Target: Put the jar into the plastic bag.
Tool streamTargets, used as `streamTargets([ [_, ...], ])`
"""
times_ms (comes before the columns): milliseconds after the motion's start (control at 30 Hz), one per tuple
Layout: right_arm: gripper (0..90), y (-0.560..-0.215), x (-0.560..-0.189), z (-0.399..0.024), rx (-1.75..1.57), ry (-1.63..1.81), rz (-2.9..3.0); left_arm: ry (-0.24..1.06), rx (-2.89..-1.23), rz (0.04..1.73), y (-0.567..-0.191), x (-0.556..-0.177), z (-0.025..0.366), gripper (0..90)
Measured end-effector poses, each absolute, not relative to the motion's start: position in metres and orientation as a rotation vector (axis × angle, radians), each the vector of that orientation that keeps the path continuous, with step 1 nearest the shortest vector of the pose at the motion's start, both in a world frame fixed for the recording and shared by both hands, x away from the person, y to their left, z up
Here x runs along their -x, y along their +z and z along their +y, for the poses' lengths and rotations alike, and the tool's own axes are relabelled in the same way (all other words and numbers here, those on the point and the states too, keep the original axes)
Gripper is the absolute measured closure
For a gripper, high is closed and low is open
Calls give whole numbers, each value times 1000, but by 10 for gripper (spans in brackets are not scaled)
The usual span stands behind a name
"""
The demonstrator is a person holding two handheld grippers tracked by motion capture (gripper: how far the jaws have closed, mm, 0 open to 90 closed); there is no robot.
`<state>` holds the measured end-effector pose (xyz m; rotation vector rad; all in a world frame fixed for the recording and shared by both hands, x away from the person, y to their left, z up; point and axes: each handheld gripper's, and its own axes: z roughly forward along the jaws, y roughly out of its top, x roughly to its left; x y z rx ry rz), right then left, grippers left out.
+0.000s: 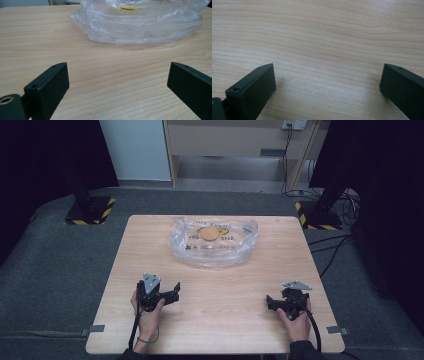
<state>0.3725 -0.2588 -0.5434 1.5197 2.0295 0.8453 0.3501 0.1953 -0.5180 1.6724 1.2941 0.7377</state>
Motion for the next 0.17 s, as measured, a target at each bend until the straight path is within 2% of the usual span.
streamTargets([
  [167,7,-543,-373,-259,-1521,846,2029,750,-1688,1301,-521,-350,196,29],
])
